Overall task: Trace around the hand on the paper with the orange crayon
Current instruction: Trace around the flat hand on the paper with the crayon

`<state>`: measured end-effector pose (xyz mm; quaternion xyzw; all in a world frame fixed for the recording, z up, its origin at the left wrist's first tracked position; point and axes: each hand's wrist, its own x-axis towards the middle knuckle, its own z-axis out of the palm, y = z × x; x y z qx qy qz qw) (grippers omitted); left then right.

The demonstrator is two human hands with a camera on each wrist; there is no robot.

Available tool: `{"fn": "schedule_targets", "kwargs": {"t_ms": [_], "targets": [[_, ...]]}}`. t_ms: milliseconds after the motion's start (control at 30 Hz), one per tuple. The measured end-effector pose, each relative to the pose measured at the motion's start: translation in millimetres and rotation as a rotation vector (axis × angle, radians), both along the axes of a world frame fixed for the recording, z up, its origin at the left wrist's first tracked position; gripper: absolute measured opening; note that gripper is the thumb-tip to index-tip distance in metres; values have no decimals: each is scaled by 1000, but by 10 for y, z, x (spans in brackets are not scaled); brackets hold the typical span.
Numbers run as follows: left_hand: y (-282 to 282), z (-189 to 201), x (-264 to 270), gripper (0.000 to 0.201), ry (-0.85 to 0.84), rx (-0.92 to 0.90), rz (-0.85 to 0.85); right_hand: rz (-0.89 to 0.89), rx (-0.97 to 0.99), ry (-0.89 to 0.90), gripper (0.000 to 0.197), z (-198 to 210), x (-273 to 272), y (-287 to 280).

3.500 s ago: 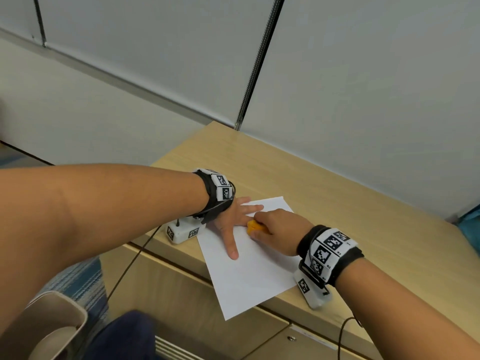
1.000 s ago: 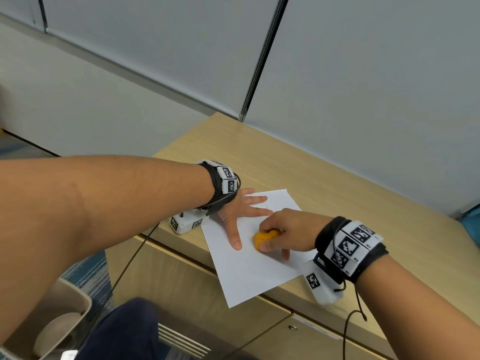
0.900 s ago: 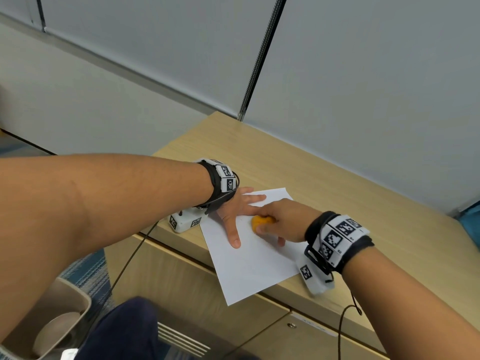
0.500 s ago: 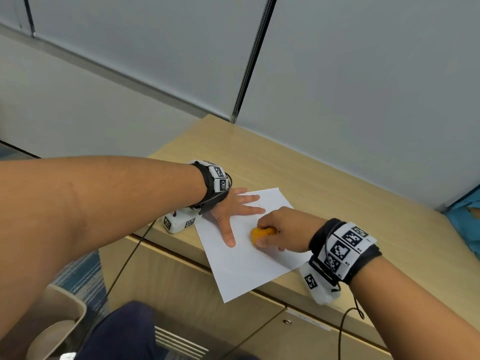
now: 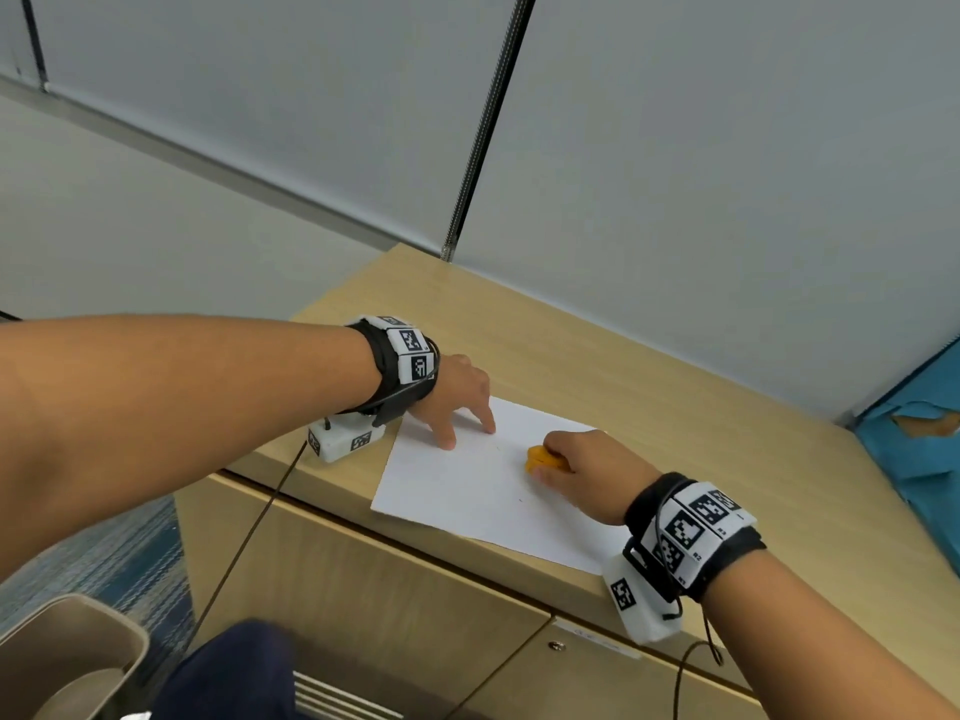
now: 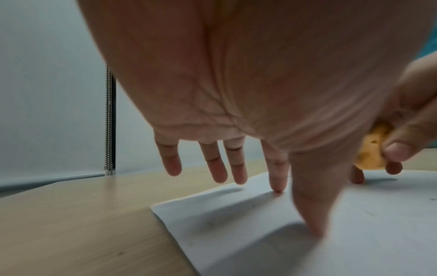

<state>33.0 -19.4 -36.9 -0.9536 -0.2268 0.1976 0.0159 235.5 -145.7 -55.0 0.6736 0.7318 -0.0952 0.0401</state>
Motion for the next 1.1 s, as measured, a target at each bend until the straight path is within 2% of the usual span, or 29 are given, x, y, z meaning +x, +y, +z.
{"fn": "schedule_targets", "kwargs": {"t_ms": [67,100,233,333,533,667,800,967,1067,1100], "targets": [[-51,-22,6,57,-24,-36,6,-11,4,19,32,22,-49,-11],[-78,-31,2,61,-21,-61,14,-4,11,24,32,42,-80,-5],[-146,-95,-53,93,85,-100,28,51,7,16,27,127,-197,143],[-85,-192,-81,101,109,-174,69,93,-73,-34,25,134,-263,313],[30,-378,-76,103,157,-137,92,163,-120,-120,26,83,-409,480],[65,-408,-78,106,144,-150,91,236,-163,-92,20,67,-377,324],[50,-383,-73,106,148,-155,92,298,-166,-189,20,78,-363,209],[49,-402,-81,106,154,-139,107,220,-94,-107,27,69,-396,409],[43,-404,-85,106,136,-150,112,259,-138,-109,16,63,-373,337],[43,-399,-82,106,127,-157,111,277,-172,-108,17,70,-347,285]]}}
